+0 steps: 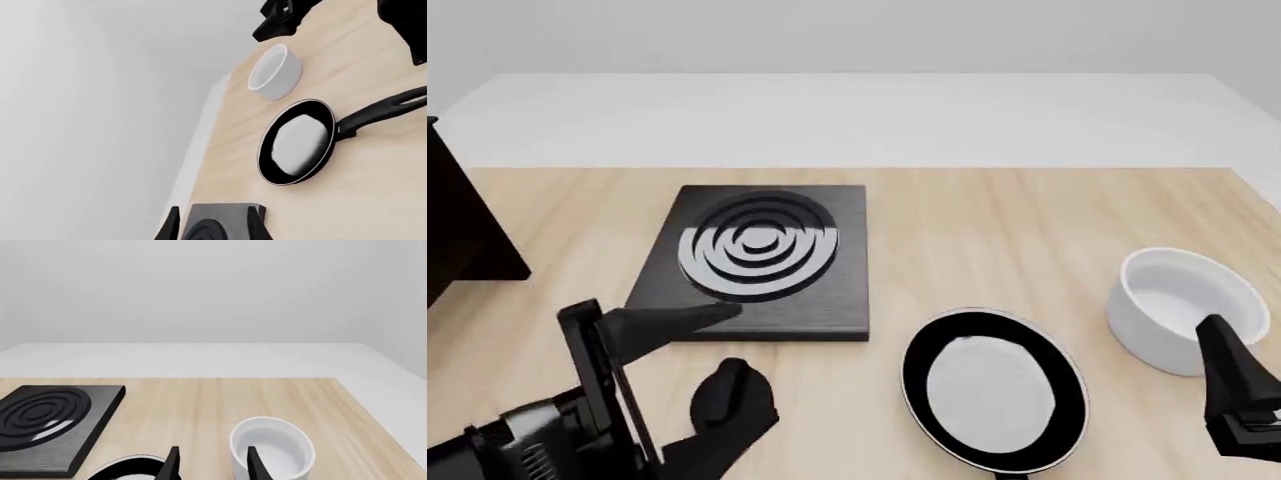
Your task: Put the frying pan under the cabinet shelf.
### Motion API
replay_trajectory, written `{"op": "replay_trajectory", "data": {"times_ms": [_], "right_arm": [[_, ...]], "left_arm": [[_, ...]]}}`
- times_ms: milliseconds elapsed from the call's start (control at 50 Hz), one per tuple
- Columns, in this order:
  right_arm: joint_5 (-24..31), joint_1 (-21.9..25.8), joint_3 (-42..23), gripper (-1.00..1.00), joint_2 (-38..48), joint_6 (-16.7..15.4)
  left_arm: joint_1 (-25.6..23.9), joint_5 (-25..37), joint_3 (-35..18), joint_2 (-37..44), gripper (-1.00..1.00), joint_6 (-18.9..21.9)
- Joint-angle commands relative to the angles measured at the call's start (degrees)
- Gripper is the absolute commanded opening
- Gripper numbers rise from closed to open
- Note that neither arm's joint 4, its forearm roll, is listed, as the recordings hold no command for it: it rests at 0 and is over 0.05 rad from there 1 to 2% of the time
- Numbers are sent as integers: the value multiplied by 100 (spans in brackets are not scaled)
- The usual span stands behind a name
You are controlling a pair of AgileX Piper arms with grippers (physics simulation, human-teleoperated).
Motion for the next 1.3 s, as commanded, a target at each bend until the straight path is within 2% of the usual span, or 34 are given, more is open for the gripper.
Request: {"op": "replay_trajectory", "data": {"times_ms": [20, 60, 160, 300, 580, 780, 1000, 1140, 1180, 1200, 1300], "right_arm": [[0, 0, 0, 100, 1, 0], [0, 0, 0, 100, 0, 0], [0, -1, 0, 100, -1, -1], [0, 0, 0, 100, 0, 1], [0, 0, 0, 100, 1, 0], [0, 0, 0, 100, -2, 0], [0, 0, 0, 100, 0, 1], [0, -1, 0, 100, 0, 1], [0, 0, 0, 100, 0, 0], [0, 1, 0, 100, 0, -1], [0, 0, 0, 100, 0, 0]], "left_arm": [[-536, -462, 161, 611, 100, 506], [-588, -705, 211, 862, 100, 701], [-681, -999, 234, 1219, 100, 867], [-938, -995, 103, 1388, 100, 901], [-1194, -1439, 218, 1979, 100, 1345], [-1263, -1609, 192, 2282, 100, 1464], [-1569, -1819, 248, 2640, 100, 1647], [-1770, -1708, 240, 2732, 100, 1649], [-1845, -1860, 360, 2902, 100, 1810], [-1875, -1750, 307, 2861, 100, 1700], [-2004, -1838, 342, 3025, 100, 1778]]}}
